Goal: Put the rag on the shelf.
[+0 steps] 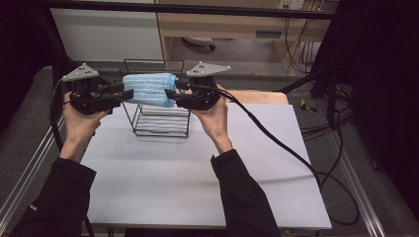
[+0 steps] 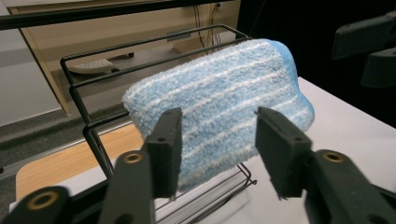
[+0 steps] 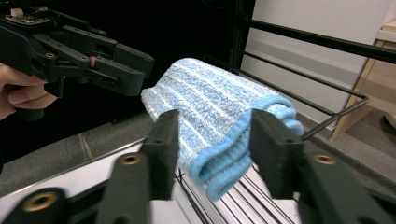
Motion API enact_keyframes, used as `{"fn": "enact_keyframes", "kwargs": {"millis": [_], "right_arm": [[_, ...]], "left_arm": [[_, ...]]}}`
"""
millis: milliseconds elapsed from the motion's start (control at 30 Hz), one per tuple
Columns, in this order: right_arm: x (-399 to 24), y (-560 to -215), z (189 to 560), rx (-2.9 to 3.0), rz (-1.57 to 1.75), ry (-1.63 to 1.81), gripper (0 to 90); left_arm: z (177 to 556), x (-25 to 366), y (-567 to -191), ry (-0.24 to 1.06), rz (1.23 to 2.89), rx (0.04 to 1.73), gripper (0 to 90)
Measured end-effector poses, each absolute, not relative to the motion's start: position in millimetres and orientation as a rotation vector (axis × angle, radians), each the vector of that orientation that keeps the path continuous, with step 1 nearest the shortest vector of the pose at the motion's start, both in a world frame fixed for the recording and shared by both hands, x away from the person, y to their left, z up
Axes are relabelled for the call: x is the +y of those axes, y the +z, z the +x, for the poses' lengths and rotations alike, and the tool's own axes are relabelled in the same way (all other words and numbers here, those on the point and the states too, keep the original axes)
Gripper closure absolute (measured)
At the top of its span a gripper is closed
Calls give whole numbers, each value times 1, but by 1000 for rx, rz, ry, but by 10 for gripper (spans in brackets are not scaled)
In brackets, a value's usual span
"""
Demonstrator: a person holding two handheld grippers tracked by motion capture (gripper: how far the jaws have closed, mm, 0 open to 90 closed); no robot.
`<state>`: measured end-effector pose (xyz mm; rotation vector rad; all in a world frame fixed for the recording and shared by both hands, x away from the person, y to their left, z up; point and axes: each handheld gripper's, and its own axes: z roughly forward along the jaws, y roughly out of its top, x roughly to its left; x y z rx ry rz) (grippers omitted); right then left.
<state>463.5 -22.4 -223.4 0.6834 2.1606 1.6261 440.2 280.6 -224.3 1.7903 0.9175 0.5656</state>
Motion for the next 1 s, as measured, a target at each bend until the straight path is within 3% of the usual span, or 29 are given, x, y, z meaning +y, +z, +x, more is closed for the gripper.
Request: {"fn": "enact_keyframes", "kwargs": {"millis": [200, 333, 467, 733, 1000], "right_arm": [[-37, -219, 454, 2184, 696, 1608, 347], [-49, -223, 448, 2199, 713, 1603, 212], [-62, -229, 442, 2197, 720, 1612, 136], [-92, -252, 432, 2229, 736, 1573, 49], [-124, -285, 420, 2253, 799, 1563, 23]], "left_arm": [[428, 284, -230, 571, 1819, 911, 335], [420, 286, -236, 574, 1814, 914, 262], [413, 288, -246, 574, 1818, 912, 212], [398, 291, -272, 558, 1812, 923, 105], [390, 287, -307, 518, 1844, 924, 91]]}}
